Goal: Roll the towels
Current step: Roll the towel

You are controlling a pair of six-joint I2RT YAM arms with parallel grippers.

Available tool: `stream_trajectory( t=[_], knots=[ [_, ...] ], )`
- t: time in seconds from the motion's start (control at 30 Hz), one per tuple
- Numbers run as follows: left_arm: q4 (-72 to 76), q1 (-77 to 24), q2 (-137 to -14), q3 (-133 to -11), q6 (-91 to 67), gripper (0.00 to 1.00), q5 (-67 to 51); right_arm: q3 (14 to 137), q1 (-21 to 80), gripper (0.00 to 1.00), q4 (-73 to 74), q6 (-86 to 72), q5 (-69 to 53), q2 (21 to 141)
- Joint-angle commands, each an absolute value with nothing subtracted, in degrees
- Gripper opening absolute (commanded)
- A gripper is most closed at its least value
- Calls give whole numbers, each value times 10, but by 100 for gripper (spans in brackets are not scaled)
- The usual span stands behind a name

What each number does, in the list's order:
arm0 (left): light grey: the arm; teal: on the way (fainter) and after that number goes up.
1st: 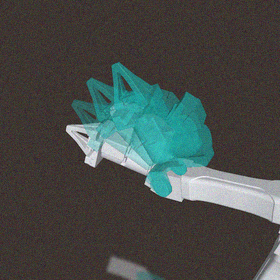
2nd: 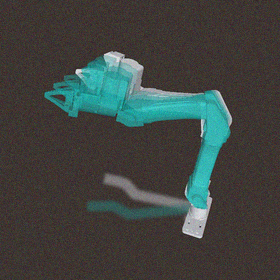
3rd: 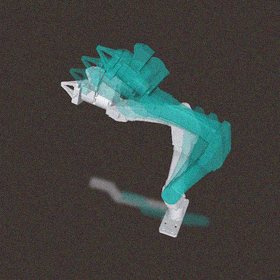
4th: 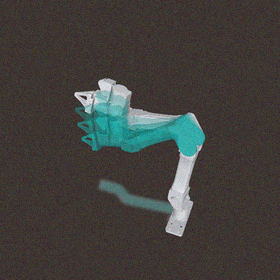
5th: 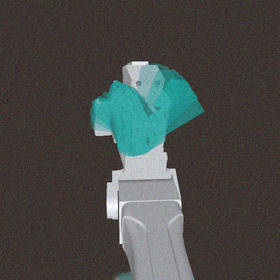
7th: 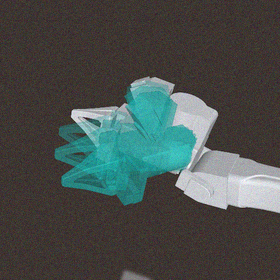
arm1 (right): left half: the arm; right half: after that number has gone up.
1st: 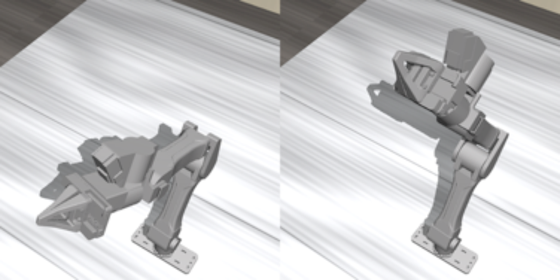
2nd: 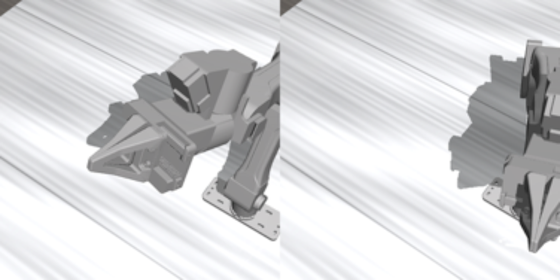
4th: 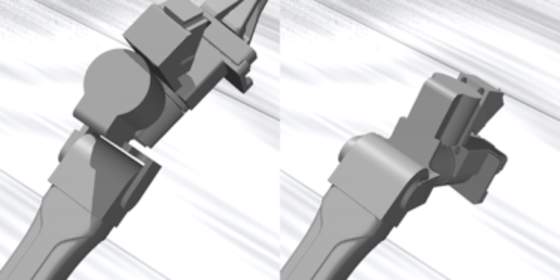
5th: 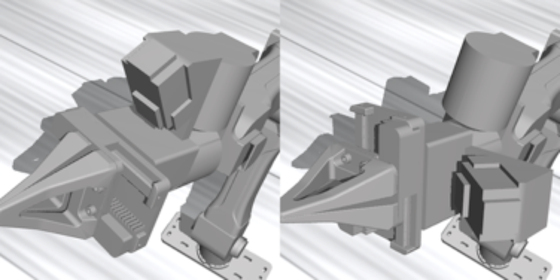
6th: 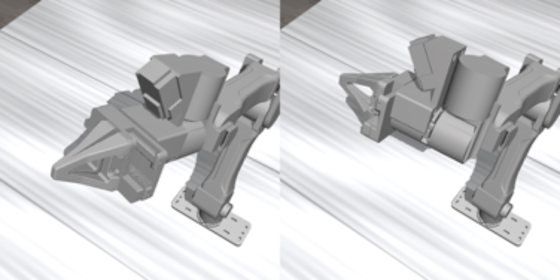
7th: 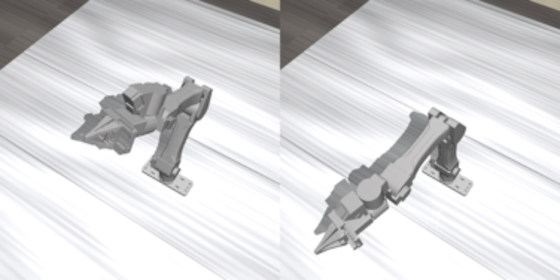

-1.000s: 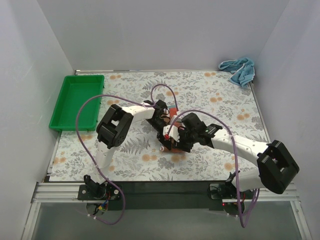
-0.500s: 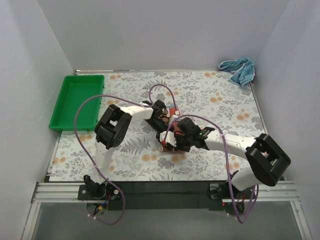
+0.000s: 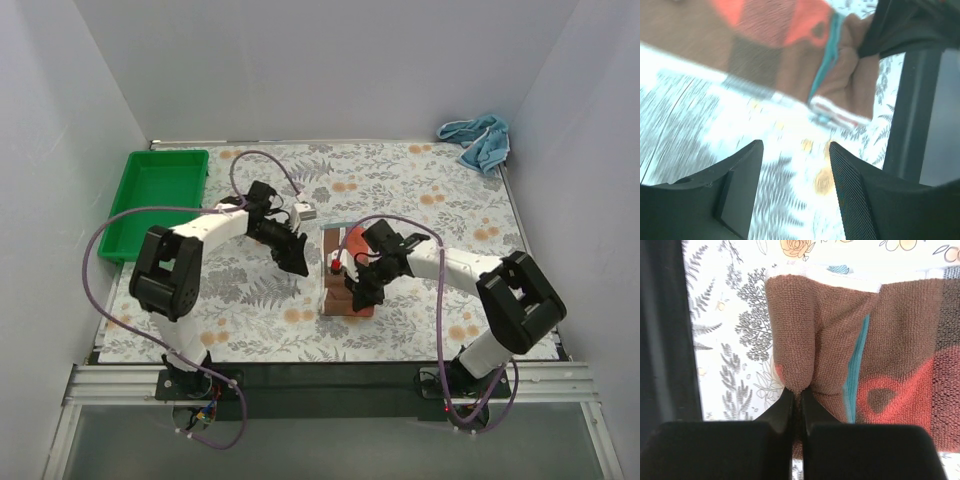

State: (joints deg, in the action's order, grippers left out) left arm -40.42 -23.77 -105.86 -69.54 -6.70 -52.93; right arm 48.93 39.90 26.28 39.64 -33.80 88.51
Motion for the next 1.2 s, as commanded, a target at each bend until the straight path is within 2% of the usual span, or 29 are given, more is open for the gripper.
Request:
stream_trajectory(
  t=[0.0, 0.1, 0.17, 0.2, 0.33, 0.43, 0.87, 1.1, 1.17],
  knots=[
    [-344, -205, -956, -651, -75, 53, -500, 534, 365, 1, 357, 370, -468, 928],
    [-316, -221, -865, -600, -23, 54, -448, 574, 338, 1, 403, 367, -522, 976],
    [-306, -271, -825, -560, 38, 54, -399, 606, 328, 1, 438, 367, -540, 1016],
    [-299, -322, -794, -546, 56, 54, -338, 615, 325, 1, 445, 364, -546, 1028],
    [-224, -450, -761, -474, 117, 55, -199, 654, 310, 1, 470, 352, -572, 1091],
    [-178, -511, -781, -454, 146, 55, -136, 676, 299, 1, 489, 349, -589, 1119],
    [-13, -602, -845, -393, 247, 54, -84, 722, 275, 1, 529, 355, -599, 1208],
    [-3, -615, -888, -387, 250, 47, -85, 738, 261, 1, 538, 355, -606, 1233],
    [-4, -615, -910, -388, 243, 42, -84, 746, 260, 1, 541, 356, -605, 1236]
  ],
)
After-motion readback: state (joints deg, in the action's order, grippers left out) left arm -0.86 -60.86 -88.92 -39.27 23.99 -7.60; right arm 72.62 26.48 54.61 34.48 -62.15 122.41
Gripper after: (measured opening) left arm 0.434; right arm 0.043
